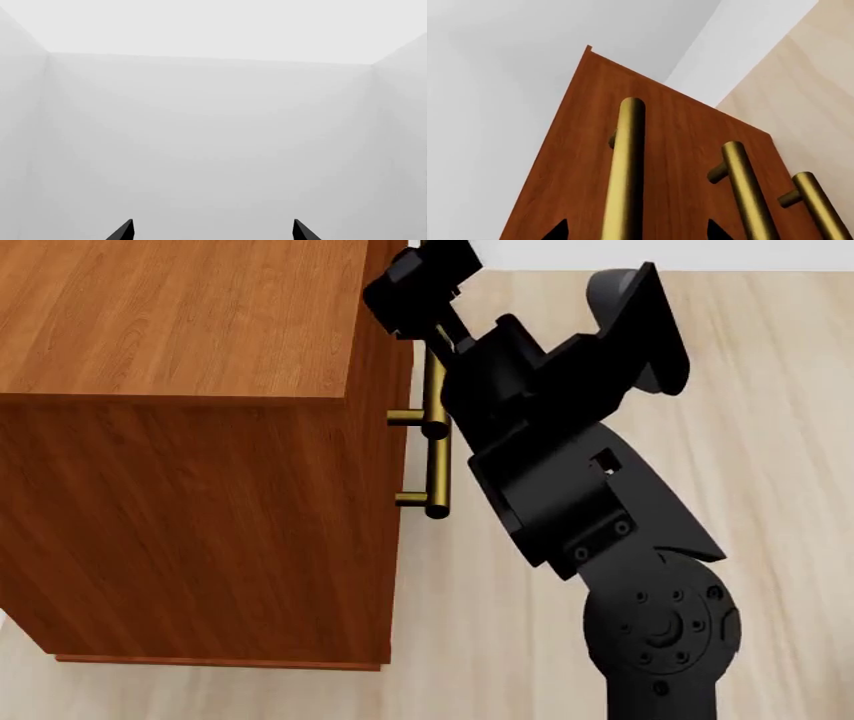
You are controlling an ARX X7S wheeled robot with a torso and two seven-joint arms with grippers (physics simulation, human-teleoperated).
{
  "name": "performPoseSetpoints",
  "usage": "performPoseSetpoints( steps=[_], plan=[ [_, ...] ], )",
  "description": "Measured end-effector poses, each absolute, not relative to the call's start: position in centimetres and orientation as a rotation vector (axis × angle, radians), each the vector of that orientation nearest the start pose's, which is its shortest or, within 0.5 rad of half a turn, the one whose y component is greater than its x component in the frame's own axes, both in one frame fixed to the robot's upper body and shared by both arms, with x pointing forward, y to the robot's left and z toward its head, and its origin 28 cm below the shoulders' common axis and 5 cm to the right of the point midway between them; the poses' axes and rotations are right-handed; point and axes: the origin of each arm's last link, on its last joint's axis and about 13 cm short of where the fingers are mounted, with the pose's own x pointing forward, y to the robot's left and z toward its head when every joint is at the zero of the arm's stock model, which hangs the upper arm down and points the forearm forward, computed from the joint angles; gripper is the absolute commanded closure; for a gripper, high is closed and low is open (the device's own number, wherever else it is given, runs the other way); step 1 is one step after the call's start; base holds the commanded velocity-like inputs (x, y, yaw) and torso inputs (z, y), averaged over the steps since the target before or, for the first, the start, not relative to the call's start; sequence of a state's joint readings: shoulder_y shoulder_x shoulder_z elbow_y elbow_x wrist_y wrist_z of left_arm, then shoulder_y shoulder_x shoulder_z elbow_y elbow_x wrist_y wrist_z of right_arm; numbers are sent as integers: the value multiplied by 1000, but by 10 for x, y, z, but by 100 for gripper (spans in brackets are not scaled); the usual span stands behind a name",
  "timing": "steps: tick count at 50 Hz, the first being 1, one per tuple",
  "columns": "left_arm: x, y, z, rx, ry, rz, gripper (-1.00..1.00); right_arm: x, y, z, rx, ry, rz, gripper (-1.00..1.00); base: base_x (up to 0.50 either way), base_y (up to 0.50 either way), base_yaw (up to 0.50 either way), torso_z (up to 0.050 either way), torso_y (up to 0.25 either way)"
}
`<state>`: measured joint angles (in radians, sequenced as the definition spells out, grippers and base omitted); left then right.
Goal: Close the bottom drawer of the cabinet and open the top drawer.
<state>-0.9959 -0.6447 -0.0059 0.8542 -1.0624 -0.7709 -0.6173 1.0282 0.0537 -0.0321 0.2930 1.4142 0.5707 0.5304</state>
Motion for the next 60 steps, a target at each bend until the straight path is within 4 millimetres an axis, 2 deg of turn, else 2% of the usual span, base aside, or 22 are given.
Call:
performPoseSetpoints(
  steps=[18,19,38,60],
  plan=[
    [194,239,332,3,-803,-136,-100,356,-54,265,1048,147,367,-100,2,2,4,0,-1],
    [194,239,332,3,-803,-136,-100,356,-54,265,1049,147,367,100,0,4,5,0,0],
    [194,239,332,0,-804,-135,-100,354,-49,268,1056,136,357,100,-2,0,0,0,0],
    [193,238,334,-2,-810,-141,-100,349,-59,277,1033,127,282,100,-4,0,-2,0,1]
  ],
)
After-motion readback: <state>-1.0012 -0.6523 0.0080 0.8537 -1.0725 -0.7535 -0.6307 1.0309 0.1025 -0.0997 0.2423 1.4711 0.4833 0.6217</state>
